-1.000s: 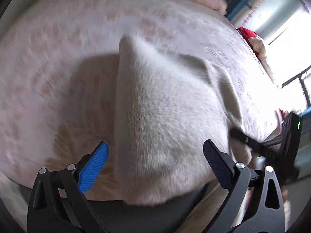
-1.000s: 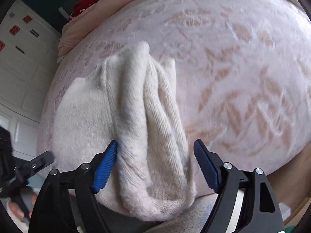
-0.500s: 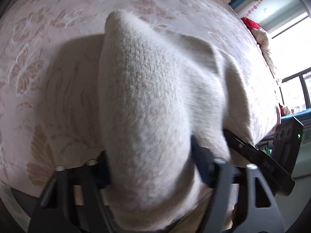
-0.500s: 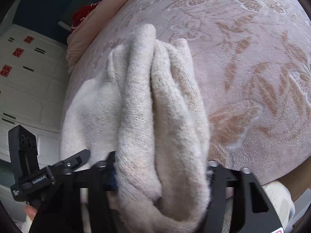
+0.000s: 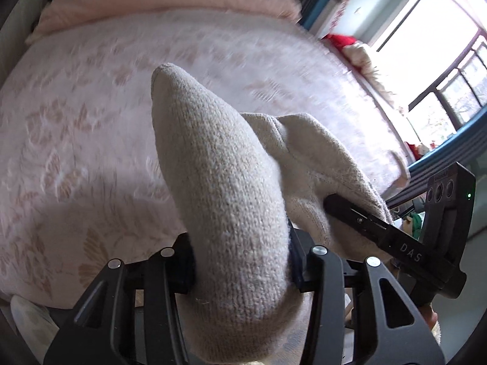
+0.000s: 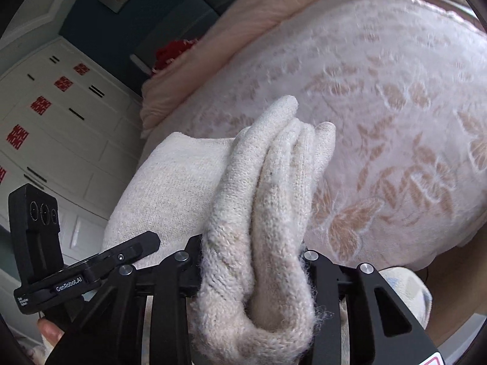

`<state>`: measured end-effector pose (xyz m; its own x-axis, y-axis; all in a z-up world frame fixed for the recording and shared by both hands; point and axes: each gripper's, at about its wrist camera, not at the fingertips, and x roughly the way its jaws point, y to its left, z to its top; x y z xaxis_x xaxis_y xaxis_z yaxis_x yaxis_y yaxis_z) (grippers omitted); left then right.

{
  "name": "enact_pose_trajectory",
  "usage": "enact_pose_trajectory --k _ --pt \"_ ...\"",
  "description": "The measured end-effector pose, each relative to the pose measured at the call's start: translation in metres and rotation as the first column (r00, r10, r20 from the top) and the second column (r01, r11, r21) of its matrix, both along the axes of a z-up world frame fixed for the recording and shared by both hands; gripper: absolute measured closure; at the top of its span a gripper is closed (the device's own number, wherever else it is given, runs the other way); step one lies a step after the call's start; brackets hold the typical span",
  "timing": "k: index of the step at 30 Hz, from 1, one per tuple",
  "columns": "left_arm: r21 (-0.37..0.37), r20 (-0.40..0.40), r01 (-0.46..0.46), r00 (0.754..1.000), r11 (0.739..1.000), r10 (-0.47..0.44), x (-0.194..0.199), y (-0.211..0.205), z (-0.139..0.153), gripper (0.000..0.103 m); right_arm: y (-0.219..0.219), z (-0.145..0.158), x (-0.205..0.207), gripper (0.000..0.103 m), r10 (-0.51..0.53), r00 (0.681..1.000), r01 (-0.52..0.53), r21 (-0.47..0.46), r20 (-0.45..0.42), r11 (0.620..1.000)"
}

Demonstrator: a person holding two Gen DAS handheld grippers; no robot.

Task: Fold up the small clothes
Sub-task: 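Grasp the folded sweater with both tools and lift it off the bed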

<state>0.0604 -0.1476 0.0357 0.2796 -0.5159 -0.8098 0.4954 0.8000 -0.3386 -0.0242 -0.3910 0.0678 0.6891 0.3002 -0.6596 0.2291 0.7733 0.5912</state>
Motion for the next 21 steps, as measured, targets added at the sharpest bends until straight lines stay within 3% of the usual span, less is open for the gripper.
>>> enact_pose_trajectory --k 5,9,15,21 --pt "-0.088 0.122 0.041 0.992 0.995 -0.03 -0.023 0.009 0.063 0.059 0.006 0.072 -0.032 0.069 -0.007 0.988 0.02 -0.085 0.156 0.996" --pt "-0.141 0.261 0.072 0.965 0.987 -0.033 -0.042 0.023 0.119 0.059 0.02 0.135 -0.05 0.069 0.008 0.951 0.039 -0.144 0.309 0.989" --pt "-0.213 0.492 0.127 0.87 0.969 -0.006 -0.075 0.059 0.207 0.059 0.053 0.22 -0.073 0.069 0.059 0.86 0.069 -0.231 0.507 0.971" --pt "-0.275 0.645 0.17 0.763 0.946 0.05 -0.095 0.107 0.269 0.058 0.098 0.292 -0.087 0.068 0.132 0.744 0.1 -0.304 0.655 0.947"
